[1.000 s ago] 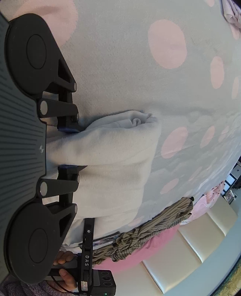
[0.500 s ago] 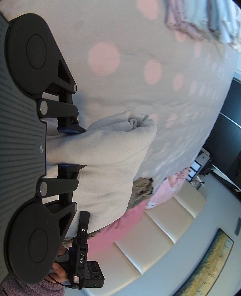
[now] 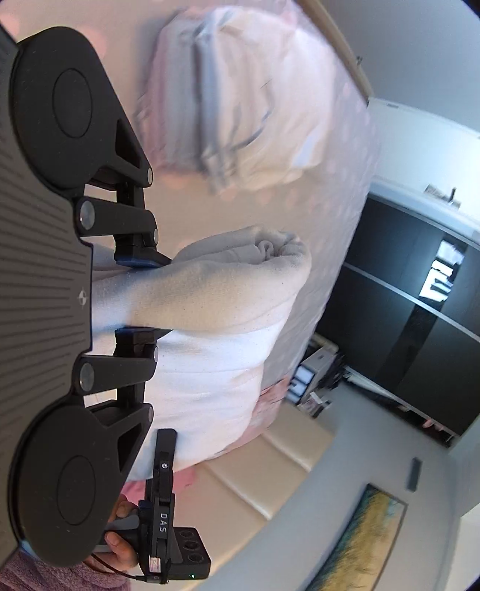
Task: Fold clothes
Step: 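Lift the folded bundle with both grippers and carry it toward the clothes stack, then lower the bundle onto the clothes stack and open both grippers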
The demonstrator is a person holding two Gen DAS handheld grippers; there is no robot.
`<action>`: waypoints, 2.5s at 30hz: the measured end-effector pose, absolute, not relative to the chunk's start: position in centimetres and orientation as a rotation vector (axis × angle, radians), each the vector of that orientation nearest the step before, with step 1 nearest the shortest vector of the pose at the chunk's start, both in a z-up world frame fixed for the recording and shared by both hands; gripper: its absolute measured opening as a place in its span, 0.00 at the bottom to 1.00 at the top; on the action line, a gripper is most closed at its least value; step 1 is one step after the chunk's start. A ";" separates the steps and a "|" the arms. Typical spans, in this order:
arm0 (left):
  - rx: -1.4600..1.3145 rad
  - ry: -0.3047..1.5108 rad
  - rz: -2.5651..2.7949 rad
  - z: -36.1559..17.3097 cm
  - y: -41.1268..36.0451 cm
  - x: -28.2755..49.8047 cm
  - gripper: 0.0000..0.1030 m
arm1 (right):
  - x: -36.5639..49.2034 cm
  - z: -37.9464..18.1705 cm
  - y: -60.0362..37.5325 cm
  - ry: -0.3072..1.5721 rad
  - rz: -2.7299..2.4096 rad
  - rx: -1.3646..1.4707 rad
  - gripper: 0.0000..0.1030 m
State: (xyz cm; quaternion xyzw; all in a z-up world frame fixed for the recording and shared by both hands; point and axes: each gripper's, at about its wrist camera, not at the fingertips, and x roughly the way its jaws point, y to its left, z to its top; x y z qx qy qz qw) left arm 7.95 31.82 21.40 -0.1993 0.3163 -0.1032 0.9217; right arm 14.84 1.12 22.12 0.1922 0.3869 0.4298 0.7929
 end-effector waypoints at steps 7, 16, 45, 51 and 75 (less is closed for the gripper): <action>-0.435 0.613 -0.082 24.2 41.0 11.7 0.24 | 21.1 24.8 12.5 0.832 1.008 0.411 0.27; -0.485 0.621 0.019 21.7 51.2 18.4 0.24 | 29.3 22.6 24.3 0.884 0.995 0.397 0.27; -0.590 0.583 0.193 11.9 58.5 22.5 0.46 | 36.2 12.9 28.4 0.939 0.802 0.406 0.46; -0.530 0.572 0.247 16.0 56.0 18.5 0.48 | 33.9 17.0 24.5 0.892 0.791 0.387 0.49; -0.189 0.492 0.227 26.8 31.7 6.8 0.58 | 15.8 25.3 8.3 0.665 0.818 -0.132 0.78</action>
